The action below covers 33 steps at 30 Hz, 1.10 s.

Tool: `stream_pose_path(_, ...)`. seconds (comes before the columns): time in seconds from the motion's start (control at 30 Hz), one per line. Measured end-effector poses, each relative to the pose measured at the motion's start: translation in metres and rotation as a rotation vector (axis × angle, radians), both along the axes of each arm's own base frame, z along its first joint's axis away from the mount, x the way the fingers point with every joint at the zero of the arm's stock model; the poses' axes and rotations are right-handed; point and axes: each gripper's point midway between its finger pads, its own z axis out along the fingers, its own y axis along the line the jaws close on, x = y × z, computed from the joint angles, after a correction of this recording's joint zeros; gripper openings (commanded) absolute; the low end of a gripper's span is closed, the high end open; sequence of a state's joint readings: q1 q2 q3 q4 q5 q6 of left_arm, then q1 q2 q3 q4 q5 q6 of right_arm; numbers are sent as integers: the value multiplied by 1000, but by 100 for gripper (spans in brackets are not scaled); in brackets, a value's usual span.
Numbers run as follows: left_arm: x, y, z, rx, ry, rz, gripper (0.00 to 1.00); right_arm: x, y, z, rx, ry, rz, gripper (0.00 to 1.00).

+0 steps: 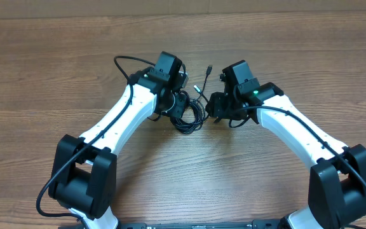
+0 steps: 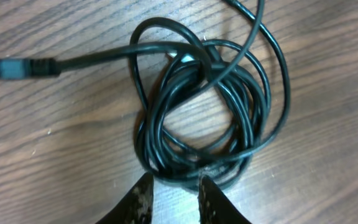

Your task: Untangle cables

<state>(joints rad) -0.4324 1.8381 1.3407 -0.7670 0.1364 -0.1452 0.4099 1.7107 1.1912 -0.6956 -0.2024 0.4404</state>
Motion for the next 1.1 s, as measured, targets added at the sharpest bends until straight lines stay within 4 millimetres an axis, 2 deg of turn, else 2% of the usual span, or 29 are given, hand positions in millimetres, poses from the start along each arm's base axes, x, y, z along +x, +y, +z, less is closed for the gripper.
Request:
stream_pose_path(0.13, 11, -5, -12, -33, -67, 13, 21, 6, -3, 2, 8, -14, -18, 45)
stream_pose_path(0.33, 23, -10, -18, -71, -142, 20, 18, 11, -5, 3, 21, -22, -47, 44)
stream_pose_path(0.47, 22, -9, -25, -71, -152, 23, 18, 13, -5, -1, 23, -13, -59, 44)
stream_pose_path(0.6, 20, -2, -35, -50, -157, 55, 24, 14, -5, -20, 11, 26, -70, 41)
stream_pose_path(0.73, 24, 0, -39, -51, -185, 82, 25, 18, -3, -35, 6, 42, -75, 41)
stream_pose_path(0.87, 30, -1, -39, -64, -221, 88, 25, 22, -1, -34, 17, 27, -81, 42)
stream_pose_path(1.1, 26, 1, -45, -59, -211, 88, 25, 23, -1, -34, 24, 37, -107, 45)
